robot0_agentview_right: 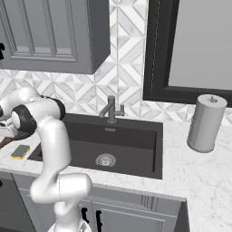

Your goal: Pick the pan and sponge and place them into the sink. Then turn on the water.

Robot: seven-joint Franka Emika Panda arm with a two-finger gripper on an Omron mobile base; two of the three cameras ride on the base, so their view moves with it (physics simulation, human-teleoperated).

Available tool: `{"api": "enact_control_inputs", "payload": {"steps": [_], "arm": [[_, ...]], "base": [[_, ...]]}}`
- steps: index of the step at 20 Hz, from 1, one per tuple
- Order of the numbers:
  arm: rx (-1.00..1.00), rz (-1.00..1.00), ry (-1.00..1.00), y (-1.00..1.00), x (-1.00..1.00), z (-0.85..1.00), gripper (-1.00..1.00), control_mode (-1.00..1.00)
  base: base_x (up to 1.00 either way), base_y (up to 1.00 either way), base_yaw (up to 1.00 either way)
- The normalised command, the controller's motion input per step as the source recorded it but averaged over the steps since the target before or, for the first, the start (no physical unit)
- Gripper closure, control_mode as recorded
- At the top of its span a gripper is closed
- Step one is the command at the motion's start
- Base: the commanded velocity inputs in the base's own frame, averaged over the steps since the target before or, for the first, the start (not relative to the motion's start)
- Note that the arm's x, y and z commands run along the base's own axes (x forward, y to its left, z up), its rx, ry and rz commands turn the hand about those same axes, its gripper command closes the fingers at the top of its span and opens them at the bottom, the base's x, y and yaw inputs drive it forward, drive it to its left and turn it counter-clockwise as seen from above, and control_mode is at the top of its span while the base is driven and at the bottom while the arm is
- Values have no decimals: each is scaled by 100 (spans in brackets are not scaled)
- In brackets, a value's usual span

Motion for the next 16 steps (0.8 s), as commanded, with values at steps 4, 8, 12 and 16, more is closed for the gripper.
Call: {"api": "enact_control_inputs", "payload": {"steps": [4, 8, 12, 16], "arm": [[0, -9, 1, 23, 0, -16, -100, -100], [0, -5, 1, 2, 4, -15, -100, -100], [0, -5, 0, 2, 10, -18, -100, -100], [0, -3, 0, 0, 11, -18, -100, -100]], "base": [[0, 0, 0], [0, 0, 0], [0, 0, 0], [0, 0, 0]]}}
